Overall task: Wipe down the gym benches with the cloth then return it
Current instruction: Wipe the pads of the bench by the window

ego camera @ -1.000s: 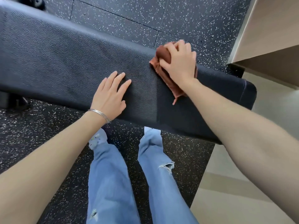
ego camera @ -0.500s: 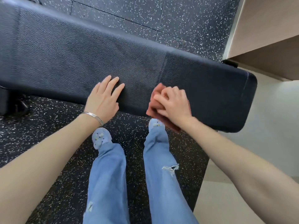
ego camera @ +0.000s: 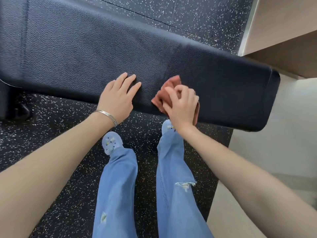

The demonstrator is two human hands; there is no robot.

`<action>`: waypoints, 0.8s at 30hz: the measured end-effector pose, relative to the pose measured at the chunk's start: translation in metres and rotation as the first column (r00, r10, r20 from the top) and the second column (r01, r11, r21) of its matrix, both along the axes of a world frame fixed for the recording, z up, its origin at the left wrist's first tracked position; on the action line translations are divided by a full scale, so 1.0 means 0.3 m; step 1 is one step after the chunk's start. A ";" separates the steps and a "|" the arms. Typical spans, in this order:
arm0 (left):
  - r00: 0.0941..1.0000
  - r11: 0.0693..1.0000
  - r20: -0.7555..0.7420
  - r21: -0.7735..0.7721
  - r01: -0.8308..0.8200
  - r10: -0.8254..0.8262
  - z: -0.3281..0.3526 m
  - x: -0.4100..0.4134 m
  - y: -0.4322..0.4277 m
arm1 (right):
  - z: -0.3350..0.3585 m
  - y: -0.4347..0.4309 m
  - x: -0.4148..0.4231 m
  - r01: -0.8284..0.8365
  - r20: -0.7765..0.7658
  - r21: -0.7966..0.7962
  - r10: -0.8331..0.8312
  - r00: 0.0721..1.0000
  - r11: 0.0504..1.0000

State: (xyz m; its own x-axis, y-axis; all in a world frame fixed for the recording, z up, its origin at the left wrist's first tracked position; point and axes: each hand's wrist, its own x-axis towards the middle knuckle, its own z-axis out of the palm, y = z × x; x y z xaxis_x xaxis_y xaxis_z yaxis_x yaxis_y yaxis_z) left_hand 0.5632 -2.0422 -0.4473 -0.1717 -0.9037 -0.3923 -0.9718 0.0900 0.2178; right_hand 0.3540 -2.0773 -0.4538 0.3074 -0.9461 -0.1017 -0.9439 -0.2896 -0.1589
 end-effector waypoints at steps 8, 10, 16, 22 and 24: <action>0.998 1.000 0.056 0.018 -0.008 0.007 0.017 0.089 0.021 | 0.039 -0.030 0.009 -0.247 -0.033 0.126 0.253 0.967 0.961; 0.997 1.000 0.076 0.026 -0.009 0.007 0.018 0.124 0.026 | 0.035 -0.144 0.054 -0.133 -0.047 0.104 0.138 0.989 0.986; 0.995 0.999 0.103 0.032 -0.012 0.008 0.018 0.176 0.032 | 0.005 -0.456 0.231 0.400 -0.037 0.098 -0.398 0.917 0.911; 0.996 1.000 0.092 0.011 -0.021 0.020 0.011 0.185 0.017 | 0.030 -0.080 0.184 0.094 -0.014 0.127 -0.093 0.996 0.987; 0.996 0.999 0.075 0.001 -0.055 0.054 0.006 0.171 0.010 | 0.023 0.073 0.154 0.020 -0.034 0.160 -0.014 0.999 0.987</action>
